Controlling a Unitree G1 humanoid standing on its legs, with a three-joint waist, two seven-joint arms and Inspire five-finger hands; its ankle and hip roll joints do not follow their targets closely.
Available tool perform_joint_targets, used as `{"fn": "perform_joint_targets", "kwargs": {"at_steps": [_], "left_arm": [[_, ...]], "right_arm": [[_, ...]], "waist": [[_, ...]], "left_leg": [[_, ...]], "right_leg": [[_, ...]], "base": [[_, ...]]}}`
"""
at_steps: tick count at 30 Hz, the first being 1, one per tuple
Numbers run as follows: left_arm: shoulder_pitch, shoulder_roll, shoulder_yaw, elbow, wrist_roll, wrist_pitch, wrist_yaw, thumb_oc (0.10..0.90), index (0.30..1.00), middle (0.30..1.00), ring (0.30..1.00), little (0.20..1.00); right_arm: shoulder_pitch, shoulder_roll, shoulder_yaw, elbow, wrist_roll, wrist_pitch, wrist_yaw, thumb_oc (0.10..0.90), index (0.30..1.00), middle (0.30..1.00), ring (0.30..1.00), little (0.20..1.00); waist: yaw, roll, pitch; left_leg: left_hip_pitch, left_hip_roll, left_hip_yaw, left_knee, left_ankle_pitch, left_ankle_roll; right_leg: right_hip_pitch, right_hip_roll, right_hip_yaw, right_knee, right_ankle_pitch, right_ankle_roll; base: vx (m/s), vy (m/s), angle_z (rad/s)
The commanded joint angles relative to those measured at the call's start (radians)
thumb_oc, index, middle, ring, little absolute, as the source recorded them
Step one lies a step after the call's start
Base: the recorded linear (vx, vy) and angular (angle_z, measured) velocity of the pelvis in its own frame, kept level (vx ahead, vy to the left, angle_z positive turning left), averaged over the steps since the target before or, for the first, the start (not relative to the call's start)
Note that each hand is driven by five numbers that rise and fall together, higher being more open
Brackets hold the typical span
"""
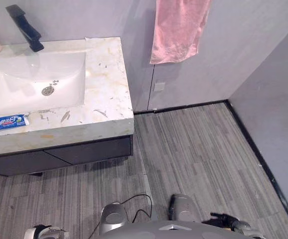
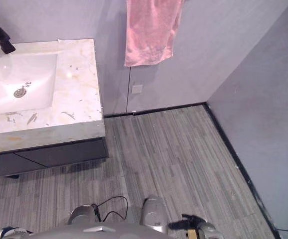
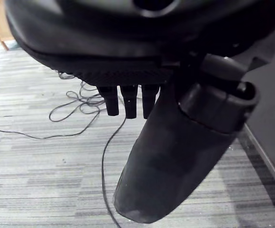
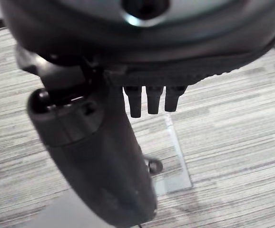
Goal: Organize the bathroom.
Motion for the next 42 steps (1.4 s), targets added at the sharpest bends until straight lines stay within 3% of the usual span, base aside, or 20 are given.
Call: {"fn": "perform_joint_targets", "kwargs": {"at_steps": [1,7,8,12,13,15,16,17,18,21,23,25,29,35,36,37,38,40,41,42], "left_arm": [[-0.014,0.043,-0.050,-0.042,0.001,-0.022,0.065,0.800,0.900,0.900,0.900,0.900],[-0.018,0.025,-0.035,-0.008,-0.019,-0.037,0.066,0.800,0.900,0.900,0.900,0.900],[-0.019,0.017,-0.039,-0.004,-0.033,-0.035,0.071,0.800,0.900,0.900,0.900,0.900],[0.000,0.000,-0.013,0.008,-0.062,-0.058,0.083,0.800,0.900,0.900,0.900,0.900],[0.007,-0.001,-0.004,0.009,-0.069,-0.060,0.087,0.800,0.900,0.900,0.900,0.900],[0.017,-0.005,0.011,0.032,-0.084,-0.065,0.103,0.800,0.900,0.900,0.900,0.900],[0.014,-0.010,0.022,0.059,-0.123,-0.074,0.124,0.800,0.900,0.900,0.900,0.900],[0.013,-0.012,0.024,0.062,-0.128,-0.074,0.129,0.800,0.900,0.900,0.900,0.900],[0.002,-0.022,0.035,0.073,-0.133,-0.073,0.167,0.800,0.900,0.900,0.900,0.900],[-0.013,-0.034,0.039,0.074,-0.151,-0.075,0.203,0.800,0.900,0.900,0.900,0.900],[-0.048,-0.032,0.039,0.083,-0.149,-0.057,0.216,0.800,0.900,0.900,0.900,0.900],[-0.068,-0.024,0.016,0.058,-0.163,-0.033,0.235,0.800,0.900,0.900,0.900,0.900],[-0.065,-0.003,0.021,0.027,-0.181,-0.012,0.269,0.800,0.900,0.900,0.900,0.900],[-0.053,0.025,0.054,0.048,-0.185,-0.009,0.309,0.800,0.900,0.900,0.900,0.900],[-0.054,0.033,0.062,0.059,-0.172,-0.003,0.311,0.800,0.900,0.900,0.900,0.900],[-0.050,0.046,0.068,0.065,-0.170,0.006,0.315,0.800,0.900,0.900,0.900,0.900],[-0.038,0.056,0.085,0.070,-0.182,0.010,0.320,0.800,0.900,0.900,0.900,0.900],[-0.017,0.060,0.102,0.085,-0.234,-0.007,0.332,0.800,0.900,0.900,0.900,0.900],[-0.017,0.058,0.089,0.092,-0.236,-0.016,0.337,0.800,0.900,0.900,0.900,0.900],[-0.015,0.056,0.091,0.090,-0.229,-0.017,0.342,0.800,0.900,0.900,0.900,0.900]], "right_arm": [[-0.087,-0.050,0.039,0.040,0.035,-0.060,-0.042,0.800,0.900,0.900,0.900,0.900],[-0.073,-0.051,0.041,0.044,0.030,-0.060,-0.053,0.800,0.900,0.900,0.900,0.900],[-0.063,-0.049,0.038,0.042,0.034,-0.059,-0.061,0.800,0.900,0.900,0.900,0.900],[-0.074,-0.045,0.056,0.042,0.000,-0.055,-0.058,0.800,0.900,0.900,0.900,0.900],[-0.081,-0.042,0.061,0.044,0.000,-0.053,-0.056,0.800,0.900,0.900,0.900,0.900],[-0.088,-0.034,0.057,0.062,-0.005,-0.060,-0.054,0.800,0.900,0.900,0.900,0.900],[-0.081,-0.031,0.056,0.075,-0.009,-0.068,-0.053,0.800,0.900,0.900,0.900,0.900],[-0.079,-0.032,0.056,0.076,-0.008,-0.069,-0.054,0.800,0.900,0.900,0.900,0.900],[-0.066,-0.038,0.057,0.080,-0.003,-0.073,-0.057,0.800,0.900,0.900,0.900,0.900],[-0.066,-0.044,0.056,0.084,-0.011,-0.075,-0.058,0.800,0.900,0.900,0.900,0.900],[-0.061,-0.041,0.039,0.094,-0.028,-0.090,-0.066,0.800,0.900,0.900,0.900,0.900],[-0.061,-0.028,0.035,0.076,-0.027,-0.086,-0.083,0.800,0.900,0.900,0.900,0.900],[-0.064,-0.028,0.041,0.049,-0.034,-0.072,-0.088,0.800,0.900,0.900,0.900,0.900],[-0.076,-0.039,0.029,0.040,-0.035,-0.060,-0.088,0.800,0.900,0.900,0.900,0.900],[-0.078,-0.038,0.024,0.044,-0.034,-0.062,-0.090,0.800,0.900,0.900,0.900,0.900],[-0.084,-0.032,0.026,0.048,-0.030,-0.068,-0.097,0.800,0.900,0.900,0.900,0.900],[-0.094,-0.026,0.031,0.047,-0.037,-0.070,-0.094,0.800,0.900,0.900,0.900,0.900],[-0.106,-0.026,0.047,0.029,-0.044,-0.058,-0.083,0.800,0.900,0.900,0.900,0.900],[-0.099,-0.028,0.051,0.012,-0.024,-0.053,-0.085,0.800,0.900,0.900,0.900,0.900],[-0.098,-0.029,0.055,0.006,-0.016,-0.050,-0.081,0.800,0.900,0.900,0.900,0.900]], "waist": [[0.009,-0.005,-0.056],[-0.007,0.012,-0.083],[-0.012,0.015,-0.088],[-0.001,0.001,-0.071],[0.002,0.001,-0.067],[-0.005,0.008,-0.077],[-0.018,0.020,-0.092],[-0.020,0.022,-0.092],[-0.023,0.036,-0.095],[-0.027,0.054,-0.089],[-0.047,0.073,-0.082],[-0.052,0.063,-0.069],[-0.044,0.050,-0.063],[-0.015,0.023,-0.079],[-0.005,0.015,-0.083],[0.009,-0.003,-0.083],[0.020,-0.004,-0.079],[0.014,0.011,-0.082],[-0.003,0.007,-0.090],[-0.005,0.001,-0.099]], "left_leg": [[-0.026,-0.093,-0.175,0.002,0.072,0.024],[-0.029,-0.087,-0.146,-0.019,0.107,0.005],[-0.052,-0.078,-0.152,0.034,0.156,-0.011],[-0.134,-0.056,-0.237,0.231,0.217,-0.004],[-0.130,-0.028,-0.248,0.228,0.233,-0.005],[-0.059,0.091,-0.233,0.099,0.301,-0.017],[-0.009,0.185,-0.226,-0.039,0.386,-0.045],[-0.002,0.197,-0.226,-0.056,0.400,-0.050],[0.001,0.222,-0.258,-0.107,0.431,-0.077],[0.002,0.211,-0.243,-0.103,0.391,-0.089],[0.012,0.175,-0.135,-0.095,0.294,-0.100],[-0.003,0.123,-0.119,-0.052,0.190,-0.095],[0.007,0.096,-0.120,-0.034,0.141,-0.076],[0.004,0.063,-0.140,-0.004,0.093,-0.051],[0.006,0.046,-0.139,-0.008,0.085,-0.040],[0.017,0.019,-0.124,-0.015,0.070,-0.031],[0.035,0.017,-0.092,-0.029,0.070,-0.022],[0.051,0.032,-0.080,-0.060,0.095,-0.011],[0.041,0.017,-0.119,-0.070,0.103,-0.006],[0.034,0.004,-0.141,-0.076,0.114,-0.008]], "right_leg": [[0.103,-0.041,-0.079,-0.337,0.112,0.033],[0.162,-0.011,-0.055,-0.414,0.096,0.007],[0.173,-0.003,-0.045,-0.426,0.094,-0.005],[0.167,-0.007,0.000,-0.393,0.081,-0.029],[0.166,-0.006,0.006,-0.379,0.075,-0.031],[0.165,-0.005,0.004,-0.354,0.051,-0.035],[0.158,-0.019,-0.004,-0.335,0.036,-0.032],[0.158,-0.024,-0.005,-0.330,0.032,-0.032],[0.145,-0.061,-0.009,-0.300,0.016,-0.023],[0.126,-0.097,-0.006,-0.268,0.010,-0.005],[0.107,-0.160,-0.029,-0.247,0.032,0.040],[0.125,-0.230,-0.022,-0.268,0.080,0.101],[0.154,-0.265,-0.003,-0.314,0.116,0.138],[0.197,-0.294,0.017,-0.393,0.175,0.149],[0.200,-0.315,0.012,-0.416,0.213,0.151],[0.168,-0.355,0.001,-0.420,0.332,0.169],[0.139,-0.357,-0.037,-0.372,0.346,0.175],[0.131,-0.243,-0.018,-0.306,0.226,0.145],[0.117,-0.149,0.050,-0.302,0.190,0.124],[0.120,-0.111,0.042,-0.315,0.171,0.105]], "base": [[0.03,-0.055,0.97],[0.02,-0.013,0.02],[0.00,0.000,0.00],[-0.04,0.046,0.00],[0.00,0.142,-0.39],[0.06,0.294,-0.63],[0.07,0.362,-0.36],[0.05,0.591,0.11],[0.01,0.407,0.25],[-0.01,0.378,0.11],[-0.02,0.350,-0.04],[0.03,0.365,0.60],[0.05,0.195,0.37],[0.04,0.133,-0.04],[0.03,0.132,-0.02],[0.00,0.113,-0.13],[-0.03,0.094,-0.20],[-0.01,0.046,-0.33],[0.01,-0.013,-0.59],[-0.02,-0.046,-0.53]]}}
